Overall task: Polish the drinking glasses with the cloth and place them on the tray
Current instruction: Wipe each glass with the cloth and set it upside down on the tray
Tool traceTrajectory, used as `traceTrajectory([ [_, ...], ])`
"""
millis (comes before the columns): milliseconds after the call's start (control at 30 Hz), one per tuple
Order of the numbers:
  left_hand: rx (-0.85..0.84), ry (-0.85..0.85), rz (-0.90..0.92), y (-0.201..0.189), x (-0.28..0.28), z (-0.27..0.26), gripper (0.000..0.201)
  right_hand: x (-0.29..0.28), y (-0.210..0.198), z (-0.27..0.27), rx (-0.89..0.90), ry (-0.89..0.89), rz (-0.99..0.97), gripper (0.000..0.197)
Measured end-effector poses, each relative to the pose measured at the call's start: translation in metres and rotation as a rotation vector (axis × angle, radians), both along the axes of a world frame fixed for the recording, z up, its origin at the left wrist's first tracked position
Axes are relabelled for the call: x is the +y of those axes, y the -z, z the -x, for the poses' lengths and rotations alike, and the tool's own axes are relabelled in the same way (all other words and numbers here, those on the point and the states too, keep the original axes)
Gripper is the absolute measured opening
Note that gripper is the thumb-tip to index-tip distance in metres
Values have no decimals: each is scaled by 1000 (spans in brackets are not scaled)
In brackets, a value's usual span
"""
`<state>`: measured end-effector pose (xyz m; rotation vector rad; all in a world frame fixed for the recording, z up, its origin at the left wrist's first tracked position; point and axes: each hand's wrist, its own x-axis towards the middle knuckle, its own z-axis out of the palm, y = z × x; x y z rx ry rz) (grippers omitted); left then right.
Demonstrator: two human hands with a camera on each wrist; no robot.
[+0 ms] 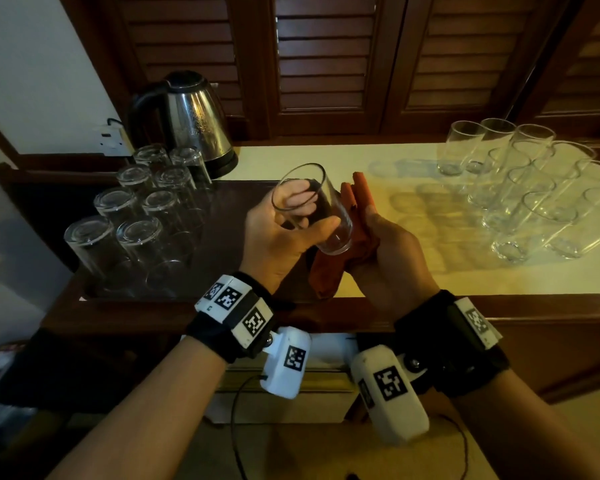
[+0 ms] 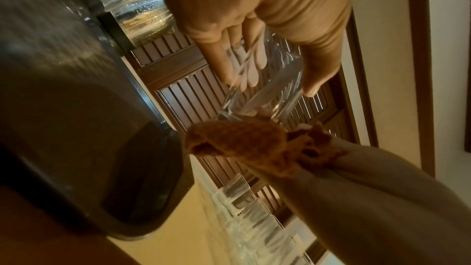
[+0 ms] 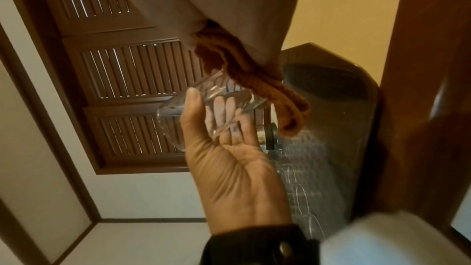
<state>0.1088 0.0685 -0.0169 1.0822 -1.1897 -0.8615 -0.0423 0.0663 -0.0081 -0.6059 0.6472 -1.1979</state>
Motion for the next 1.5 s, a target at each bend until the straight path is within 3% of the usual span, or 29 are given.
traceTrajectory([
  [133, -12, 47, -9, 1, 3, 9, 64, -9, 0, -1, 20, 25, 17, 44],
  [267, 179, 113, -31, -1, 5, 11, 73, -4, 9, -2, 128, -11, 32, 36],
  [367, 262, 203, -36, -5, 7, 11, 63, -3, 14, 2, 191, 12, 48, 34],
  [533, 90, 259, -54, -12, 7, -4, 61, -8, 15, 22, 126, 218, 39, 25],
  [667, -22, 292, -90, -14, 10, -10, 64, -4, 11, 24, 120, 245, 62, 28],
  [833, 93, 293, -129, -18, 13, 0, 41, 10, 9, 0, 295, 123, 220, 28],
  [967, 147, 269, -160, -24, 10, 5, 27, 15, 14, -4, 395, -30, 397, 49],
  [1033, 122, 269, -173, -27, 9, 2, 34, 12, 15, 1, 403, -69, 411, 56],
  [1133, 59, 279, -192, -28, 9, -5, 43, 9, 13, 9, 495, -45, 394, 47],
  [1200, 42, 292, -200, -28, 8, -13, 43, 9, 8, 14, 555, 28, 344, 41],
  [1333, -85, 307, -225, -24, 5, -28, 51, 2, -1, 27, 449, 217, 232, 30],
  [1433, -145, 346, -243, -24, 5, -30, 48, 1, -9, 27, 478, 196, 413, 34],
  [1500, -192, 383, -236, -24, 5, -32, 45, 2, -7, 22, 652, 101, 665, 40],
])
